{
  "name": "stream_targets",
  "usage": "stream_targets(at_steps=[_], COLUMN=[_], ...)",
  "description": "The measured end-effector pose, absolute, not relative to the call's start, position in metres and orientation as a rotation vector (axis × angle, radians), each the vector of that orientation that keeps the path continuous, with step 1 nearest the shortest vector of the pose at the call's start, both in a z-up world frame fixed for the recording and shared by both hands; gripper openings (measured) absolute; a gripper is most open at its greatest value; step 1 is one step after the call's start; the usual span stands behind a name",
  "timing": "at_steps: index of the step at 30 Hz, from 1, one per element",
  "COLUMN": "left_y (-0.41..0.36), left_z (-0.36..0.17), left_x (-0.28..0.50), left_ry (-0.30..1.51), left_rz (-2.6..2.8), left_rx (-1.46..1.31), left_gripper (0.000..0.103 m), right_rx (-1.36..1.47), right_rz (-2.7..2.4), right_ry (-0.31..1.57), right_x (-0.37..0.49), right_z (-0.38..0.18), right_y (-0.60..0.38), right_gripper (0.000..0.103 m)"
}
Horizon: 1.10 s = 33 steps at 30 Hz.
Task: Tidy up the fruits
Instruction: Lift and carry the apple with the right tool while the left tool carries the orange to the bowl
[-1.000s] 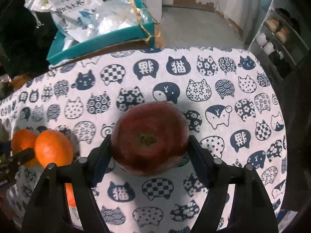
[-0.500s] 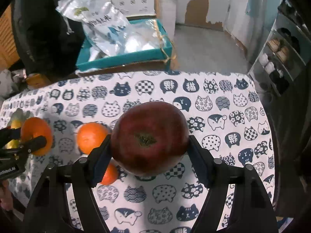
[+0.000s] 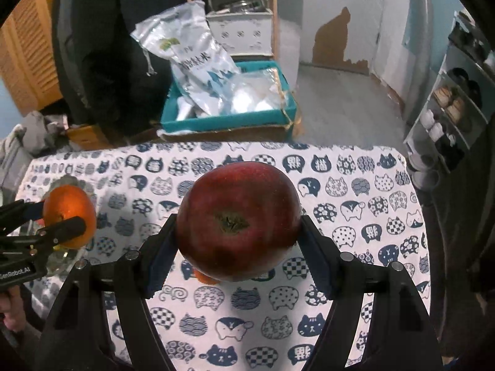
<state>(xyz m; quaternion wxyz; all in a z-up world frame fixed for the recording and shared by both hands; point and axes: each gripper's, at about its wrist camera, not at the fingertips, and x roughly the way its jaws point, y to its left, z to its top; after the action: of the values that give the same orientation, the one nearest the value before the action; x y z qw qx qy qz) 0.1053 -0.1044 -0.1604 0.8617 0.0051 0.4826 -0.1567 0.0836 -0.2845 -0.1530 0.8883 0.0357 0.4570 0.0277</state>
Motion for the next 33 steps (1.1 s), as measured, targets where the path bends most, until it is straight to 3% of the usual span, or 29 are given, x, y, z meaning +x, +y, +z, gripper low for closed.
stream_targets(at_steps=[18, 33], left_y=[-0.041, 0.035], left_z=[-0.117, -0.124], left_x=[0.070, 0.052], left_ry=[0.915, 0.919], left_rz=[-0.258, -0.127], left_rx=[-0.039, -0.114], left_gripper=[0.062, 0.062], right_rx=[0.035, -0.012], right_rz=[0.219, 0.363], right_ry=[0.859, 0.875], right_x=[0.074, 0.090], right_z=[-0.102, -0.102], right_y=[-0.212, -0.122], right_gripper=[0.075, 0.075])
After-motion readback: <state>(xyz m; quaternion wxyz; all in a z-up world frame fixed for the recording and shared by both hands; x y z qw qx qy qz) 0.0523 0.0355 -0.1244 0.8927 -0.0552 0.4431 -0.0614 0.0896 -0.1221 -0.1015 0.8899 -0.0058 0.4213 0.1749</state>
